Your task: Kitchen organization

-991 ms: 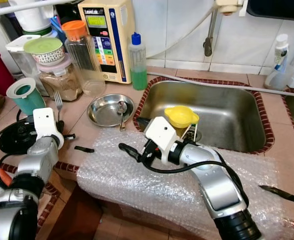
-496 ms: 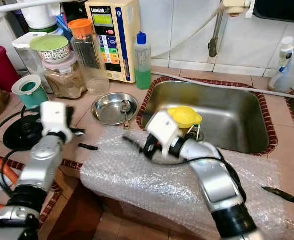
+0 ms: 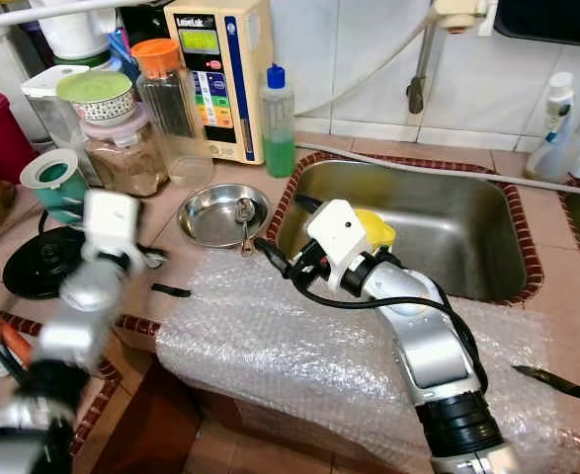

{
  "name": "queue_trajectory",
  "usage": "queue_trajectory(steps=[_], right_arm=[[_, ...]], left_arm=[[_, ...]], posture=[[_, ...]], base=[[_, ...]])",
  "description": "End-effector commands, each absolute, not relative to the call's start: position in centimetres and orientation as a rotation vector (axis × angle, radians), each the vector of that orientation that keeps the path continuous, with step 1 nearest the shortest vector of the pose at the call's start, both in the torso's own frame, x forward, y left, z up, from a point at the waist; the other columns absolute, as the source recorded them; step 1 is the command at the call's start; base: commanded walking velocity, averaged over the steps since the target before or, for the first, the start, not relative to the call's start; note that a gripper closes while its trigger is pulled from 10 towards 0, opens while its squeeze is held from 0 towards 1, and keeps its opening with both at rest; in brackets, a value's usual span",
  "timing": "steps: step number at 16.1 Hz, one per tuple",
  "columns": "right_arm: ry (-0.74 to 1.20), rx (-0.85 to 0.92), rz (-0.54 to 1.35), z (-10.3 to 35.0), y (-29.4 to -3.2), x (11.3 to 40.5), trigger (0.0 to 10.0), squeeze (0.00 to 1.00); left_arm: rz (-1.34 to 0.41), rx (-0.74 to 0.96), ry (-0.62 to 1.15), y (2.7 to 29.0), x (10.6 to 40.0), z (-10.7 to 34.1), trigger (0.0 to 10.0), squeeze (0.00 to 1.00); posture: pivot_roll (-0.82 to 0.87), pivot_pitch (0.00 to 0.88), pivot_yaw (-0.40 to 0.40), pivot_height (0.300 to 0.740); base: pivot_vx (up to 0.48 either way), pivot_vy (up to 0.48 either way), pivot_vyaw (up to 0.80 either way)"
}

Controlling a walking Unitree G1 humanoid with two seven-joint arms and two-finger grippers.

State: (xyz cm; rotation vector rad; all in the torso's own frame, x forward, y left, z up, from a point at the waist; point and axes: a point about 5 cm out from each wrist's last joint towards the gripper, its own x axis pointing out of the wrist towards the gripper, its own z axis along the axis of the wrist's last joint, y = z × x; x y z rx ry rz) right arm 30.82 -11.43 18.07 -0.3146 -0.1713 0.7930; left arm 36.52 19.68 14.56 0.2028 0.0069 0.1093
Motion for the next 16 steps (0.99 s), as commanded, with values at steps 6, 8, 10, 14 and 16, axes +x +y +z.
queue_trajectory(steps=[6,8,10,14,16], right_arm=[[-0.173,-0.317,0.8,18.1,-11.6,30.0,10.0,0.0],[-0.168,-0.318,0.804,18.2,-11.7,29.6,10.0,0.0],[-0.163,-0.318,0.803,18.1,-11.7,29.3,10.0,0.0],[-0.144,-0.315,0.791,17.9,-12.0,28.7,10.0,0.0],[-0.14,-0.313,0.787,17.9,-12.1,28.5,10.0,0.0]], left_arm=[[0.291,0.027,0.173,21.9,38.8,15.0,10.0,1.0],[0.313,-0.027,0.208,21.3,39.3,15.3,10.0,1.0],[0.325,-0.072,0.245,20.8,39.7,15.3,10.0,1.0],[0.352,-0.073,0.285,20.4,39.9,15.5,10.0,1.0],[0.355,-0.097,0.319,20.3,39.9,15.2,10.0,1.0]], posture=[[0.03,0.0,0.09,0.74],[0.01,0.0,0.091,0.74],[0.0,0.0,0.097,0.74],[-0.02,0.008,0.11,0.74],[-0.03,0.011,0.113,0.74]], base=[[0.0,0.0,0.0],[0.0,0.0,0.0],[0.0,0.0,0.0],[0.0,0.0,0.0],[0.0,0.0,0.0]])
